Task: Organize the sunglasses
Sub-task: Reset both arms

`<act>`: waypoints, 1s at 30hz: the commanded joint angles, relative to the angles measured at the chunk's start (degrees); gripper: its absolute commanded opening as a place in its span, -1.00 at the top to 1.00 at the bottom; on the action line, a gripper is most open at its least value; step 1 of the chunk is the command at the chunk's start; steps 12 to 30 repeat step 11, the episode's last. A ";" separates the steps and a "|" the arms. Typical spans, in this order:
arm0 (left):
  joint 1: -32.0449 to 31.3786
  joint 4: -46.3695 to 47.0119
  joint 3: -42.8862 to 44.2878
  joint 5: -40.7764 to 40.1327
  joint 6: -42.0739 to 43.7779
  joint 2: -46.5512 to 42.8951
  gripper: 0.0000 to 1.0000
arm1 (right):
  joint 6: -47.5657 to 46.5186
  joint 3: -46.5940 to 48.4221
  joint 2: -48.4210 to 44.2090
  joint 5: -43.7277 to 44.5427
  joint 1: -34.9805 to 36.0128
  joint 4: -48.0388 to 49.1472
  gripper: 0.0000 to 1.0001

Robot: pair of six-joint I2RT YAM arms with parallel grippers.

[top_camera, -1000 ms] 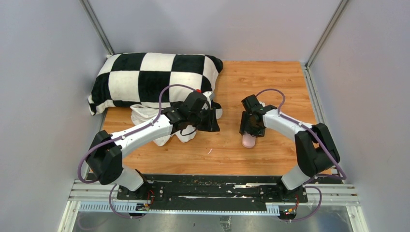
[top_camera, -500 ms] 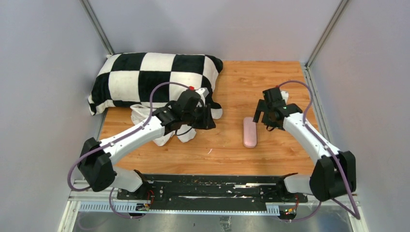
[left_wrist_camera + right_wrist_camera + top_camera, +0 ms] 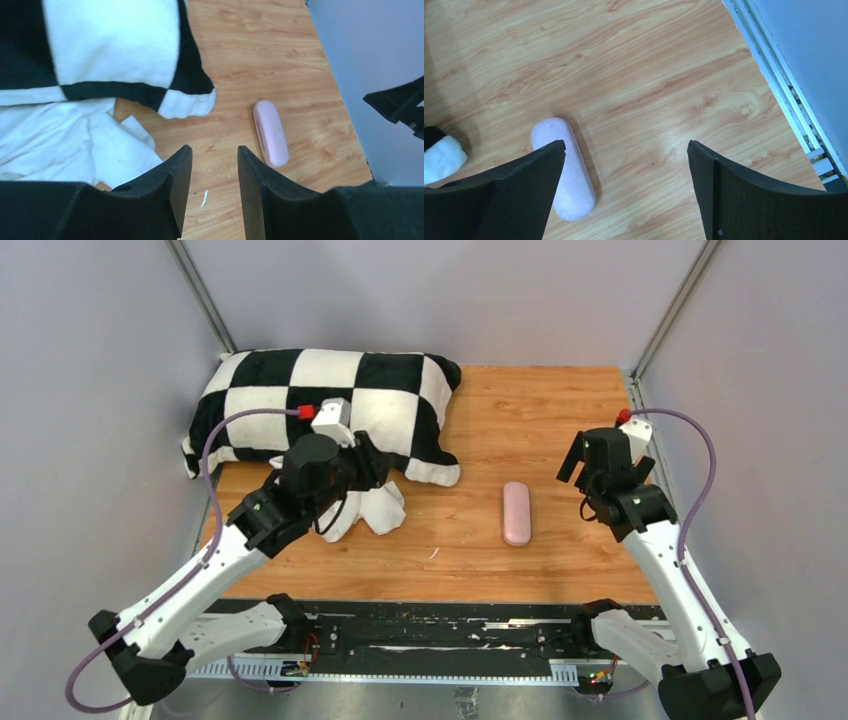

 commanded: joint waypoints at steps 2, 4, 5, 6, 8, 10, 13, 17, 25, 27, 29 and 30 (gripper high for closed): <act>0.24 5.04 -8.57 -9.95 -1.62 -8.00 0.11 | -0.95 -3.22 -1.29 3.54 -0.49 -0.28 -0.94; 0.21 6.04 -11.18 -11.46 -2.16 -10.90 0.07 | -1.08 -4.01 -1.68 3.59 -0.56 0.19 -0.92; 0.27 5.75 -11.88 -12.73 -2.90 -11.76 -0.07 | -1.21 -4.21 -1.82 3.03 -0.56 0.30 -0.92; 0.22 5.39 -12.60 -13.72 -3.50 -12.71 -0.09 | -1.43 -4.21 -1.87 2.38 -0.51 0.45 -0.92; 0.25 4.90 -13.55 -15.26 -4.03 -14.26 -0.10 | -1.82 -4.45 -2.17 2.10 -0.51 0.87 -0.92; 0.21 4.55 -14.13 -16.32 -4.41 -15.72 -0.15 | -1.74 -4.48 -2.23 2.33 -0.55 1.07 -0.92; 0.20 4.62 -14.46 -16.71 -4.46 -16.35 -0.15 | -1.69 -4.52 -2.23 2.42 -0.51 1.10 -0.92; 0.20 4.62 -14.46 -16.71 -4.46 -16.35 -0.15 | -1.69 -4.52 -2.23 2.42 -0.51 1.10 -0.92; 0.20 4.62 -14.46 -16.71 -4.46 -16.35 -0.15 | -1.69 -4.52 -2.23 2.42 -0.51 1.10 -0.92; 0.20 4.62 -14.46 -16.71 -4.46 -16.35 -0.15 | -1.69 -4.52 -2.23 2.42 -0.51 1.10 -0.92; 0.20 4.62 -14.46 -16.71 -4.46 -16.35 -0.15 | -1.69 -4.52 -2.23 2.42 -0.51 1.10 -0.92; 0.20 4.62 -14.46 -16.71 -4.46 -16.35 -0.15 | -1.69 -4.52 -2.23 2.42 -0.51 1.10 -0.92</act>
